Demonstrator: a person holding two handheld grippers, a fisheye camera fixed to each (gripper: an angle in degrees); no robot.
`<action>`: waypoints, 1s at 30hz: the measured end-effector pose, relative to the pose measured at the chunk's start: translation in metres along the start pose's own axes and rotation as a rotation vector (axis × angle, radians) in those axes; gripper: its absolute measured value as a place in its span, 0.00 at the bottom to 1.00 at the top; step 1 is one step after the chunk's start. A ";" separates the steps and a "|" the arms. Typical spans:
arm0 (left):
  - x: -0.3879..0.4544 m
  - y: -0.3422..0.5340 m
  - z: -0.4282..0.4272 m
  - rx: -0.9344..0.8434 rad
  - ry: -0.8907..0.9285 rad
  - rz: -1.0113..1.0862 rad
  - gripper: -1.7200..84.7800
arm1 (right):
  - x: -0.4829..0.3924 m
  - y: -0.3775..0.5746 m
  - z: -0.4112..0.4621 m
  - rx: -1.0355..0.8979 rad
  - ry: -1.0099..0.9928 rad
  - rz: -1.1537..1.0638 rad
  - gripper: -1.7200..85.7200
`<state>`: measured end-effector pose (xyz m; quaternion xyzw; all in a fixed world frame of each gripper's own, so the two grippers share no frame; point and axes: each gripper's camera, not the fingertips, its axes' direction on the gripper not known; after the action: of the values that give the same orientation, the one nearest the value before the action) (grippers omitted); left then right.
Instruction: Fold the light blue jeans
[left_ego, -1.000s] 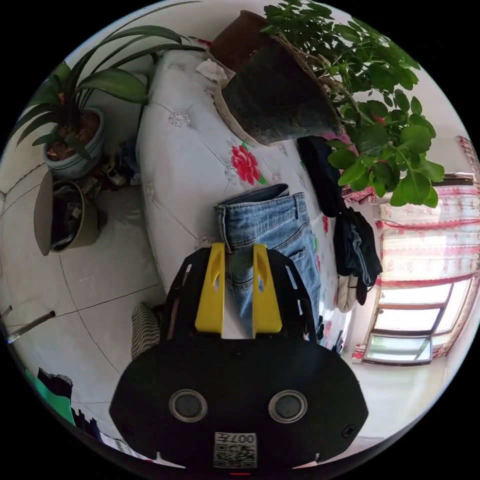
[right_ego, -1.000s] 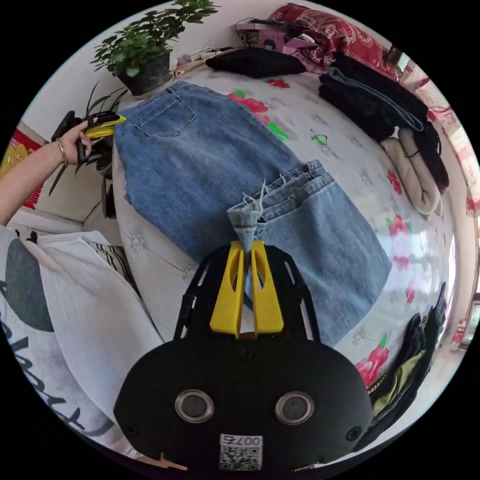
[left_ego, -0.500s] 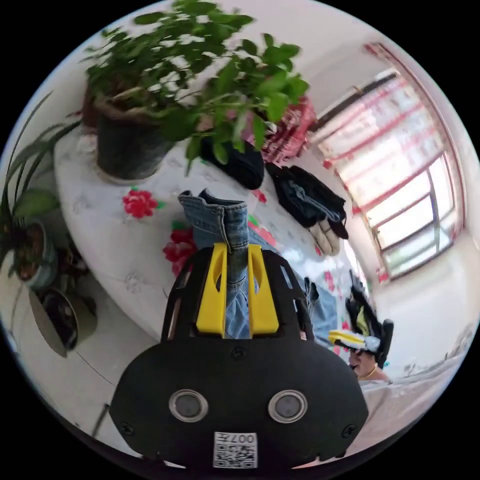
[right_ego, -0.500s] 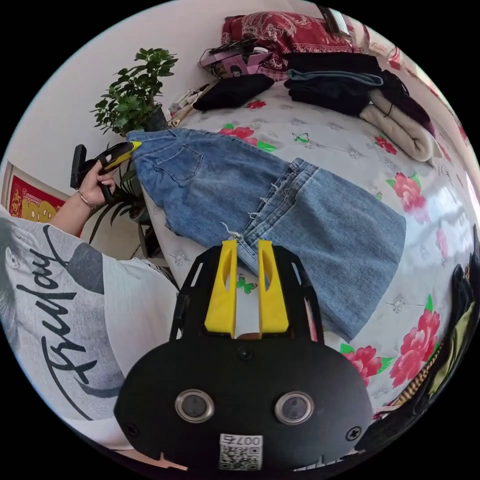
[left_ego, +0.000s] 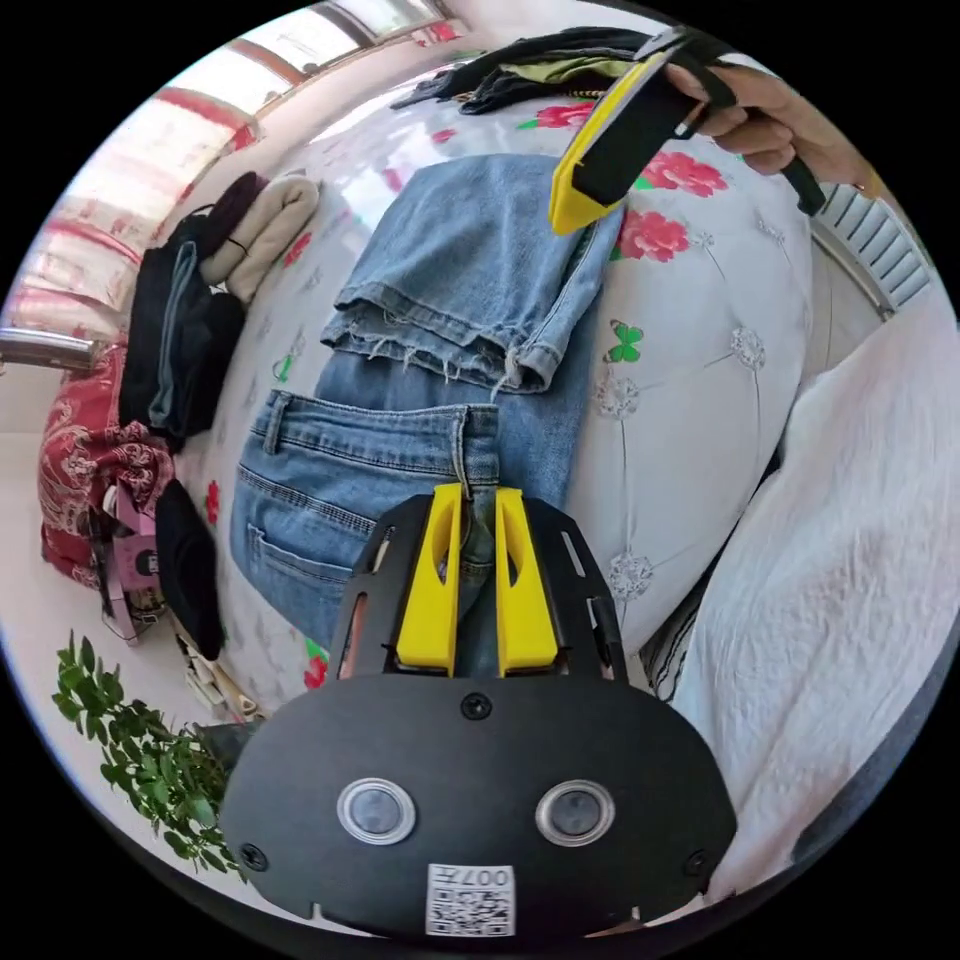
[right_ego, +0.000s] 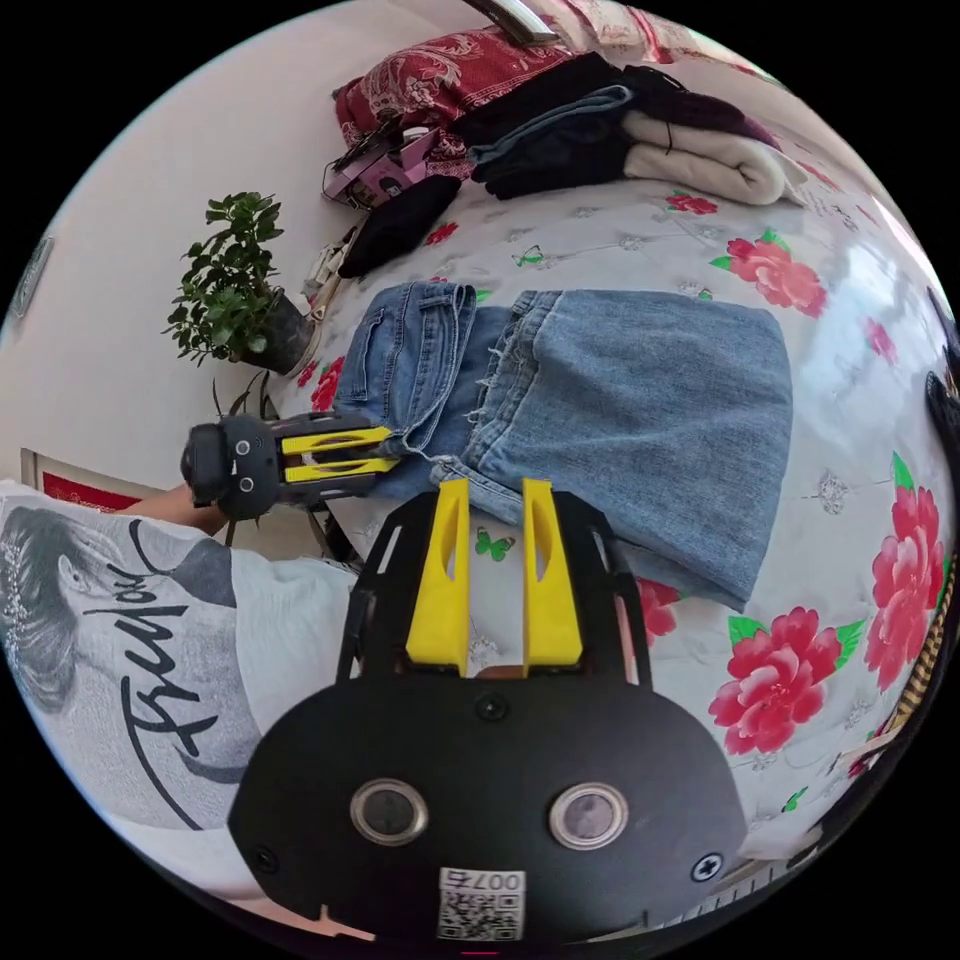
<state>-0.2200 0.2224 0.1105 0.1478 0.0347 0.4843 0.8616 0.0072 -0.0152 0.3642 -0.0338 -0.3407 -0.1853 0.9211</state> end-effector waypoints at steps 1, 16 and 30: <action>-0.004 0.007 -0.013 0.061 0.030 -0.009 0.08 | 0.008 0.003 -0.004 0.017 0.017 0.001 0.10; -0.021 0.004 -0.049 0.271 0.224 -0.246 0.09 | 0.228 0.040 -0.086 0.245 -0.018 0.475 0.13; -0.020 -0.088 0.055 -0.014 0.342 -0.246 0.05 | 0.266 0.021 -0.057 0.032 -0.129 0.425 0.06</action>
<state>-0.1470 0.1502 0.1355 0.0523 0.1949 0.3939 0.8967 0.2365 -0.0913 0.4921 -0.1020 -0.3871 0.0209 0.9161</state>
